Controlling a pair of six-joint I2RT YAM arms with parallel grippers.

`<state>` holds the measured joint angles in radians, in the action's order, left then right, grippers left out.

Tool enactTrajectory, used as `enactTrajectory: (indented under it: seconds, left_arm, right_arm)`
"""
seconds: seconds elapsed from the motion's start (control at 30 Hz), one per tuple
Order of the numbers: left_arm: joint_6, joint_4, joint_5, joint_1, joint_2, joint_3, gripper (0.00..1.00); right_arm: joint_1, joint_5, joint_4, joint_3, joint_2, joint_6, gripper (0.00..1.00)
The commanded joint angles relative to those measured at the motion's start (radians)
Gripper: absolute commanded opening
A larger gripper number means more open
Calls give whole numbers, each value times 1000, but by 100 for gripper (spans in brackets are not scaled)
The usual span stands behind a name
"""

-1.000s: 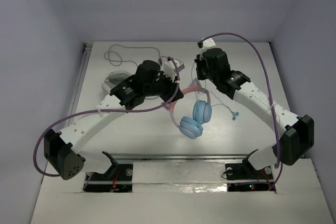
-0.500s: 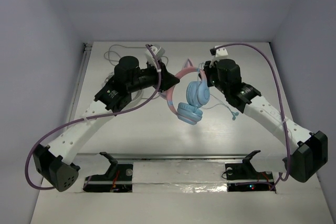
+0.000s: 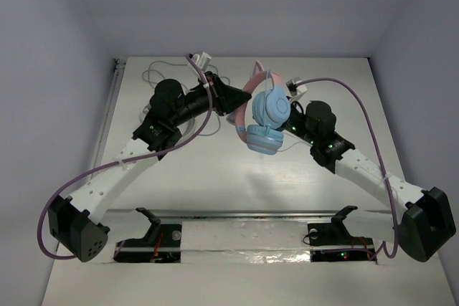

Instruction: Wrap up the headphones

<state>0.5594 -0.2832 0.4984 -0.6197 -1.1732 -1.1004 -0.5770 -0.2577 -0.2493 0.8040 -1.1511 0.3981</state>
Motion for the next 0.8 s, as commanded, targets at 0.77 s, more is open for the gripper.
enactTrajectory:
  seconds: [0.77]
  left_arm:
    - [59, -67, -599, 5, 12, -177, 0]
  right_arm:
    - [-62, -299, -601, -347, -95, 300, 19]
